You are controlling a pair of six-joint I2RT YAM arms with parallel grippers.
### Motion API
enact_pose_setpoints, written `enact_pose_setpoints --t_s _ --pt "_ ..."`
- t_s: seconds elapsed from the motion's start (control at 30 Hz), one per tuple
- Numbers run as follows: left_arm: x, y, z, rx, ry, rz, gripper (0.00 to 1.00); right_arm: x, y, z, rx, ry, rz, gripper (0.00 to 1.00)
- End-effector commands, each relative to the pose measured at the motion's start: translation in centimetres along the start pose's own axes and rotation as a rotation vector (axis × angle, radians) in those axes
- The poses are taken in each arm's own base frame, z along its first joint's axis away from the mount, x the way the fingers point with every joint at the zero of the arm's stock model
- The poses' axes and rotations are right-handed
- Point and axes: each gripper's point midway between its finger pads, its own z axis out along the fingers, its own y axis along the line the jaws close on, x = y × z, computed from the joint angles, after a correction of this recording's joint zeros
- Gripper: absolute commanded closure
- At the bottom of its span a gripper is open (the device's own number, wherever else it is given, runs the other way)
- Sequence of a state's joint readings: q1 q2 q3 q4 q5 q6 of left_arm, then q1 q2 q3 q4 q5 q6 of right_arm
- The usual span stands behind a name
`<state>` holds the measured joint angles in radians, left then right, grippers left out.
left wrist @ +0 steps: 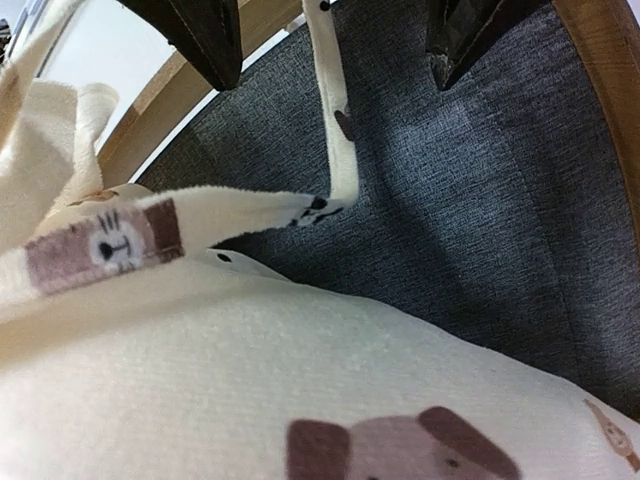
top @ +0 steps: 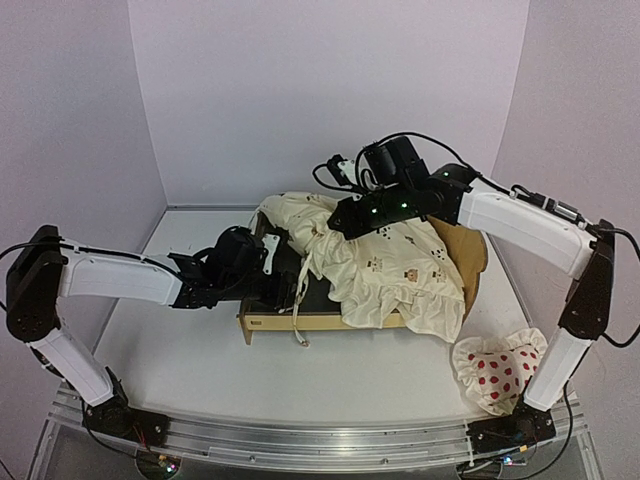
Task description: Set up the pet bed
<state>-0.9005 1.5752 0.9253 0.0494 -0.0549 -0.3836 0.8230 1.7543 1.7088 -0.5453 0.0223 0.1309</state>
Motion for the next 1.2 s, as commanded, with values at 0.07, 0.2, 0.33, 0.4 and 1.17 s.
enact_pose_setpoints --t_s 0.07,0.2,0.33,0.4,1.17 --pt "-1.7 -1.8 1.2 0.048 0.005 0.079 0.35 -5.2 1.0 -4.5 -0.041 -0.165 0.01 1.0" --pt "-1.1 -3.1 1.9 0.12 0.037 0.113 0.37 -6.7 1.0 -5.5 -0.028 -0.207 0.009 1.0" --pt "-0.7 -2.8 2.7 0.104 0.059 0.122 0.4 -7.2 0.8 -5.9 -0.013 -0.225 0.006 1.0" --pt "-0.8 -2.4 3.1 0.078 0.057 0.12 0.42 -7.1 0.7 -5.8 -0.011 -0.22 0.005 1.0" --pt "-3.3 -3.6 0.8 0.128 -0.035 0.144 1.0 -5.8 0.5 -5.0 -0.011 -0.188 0.016 1.0"
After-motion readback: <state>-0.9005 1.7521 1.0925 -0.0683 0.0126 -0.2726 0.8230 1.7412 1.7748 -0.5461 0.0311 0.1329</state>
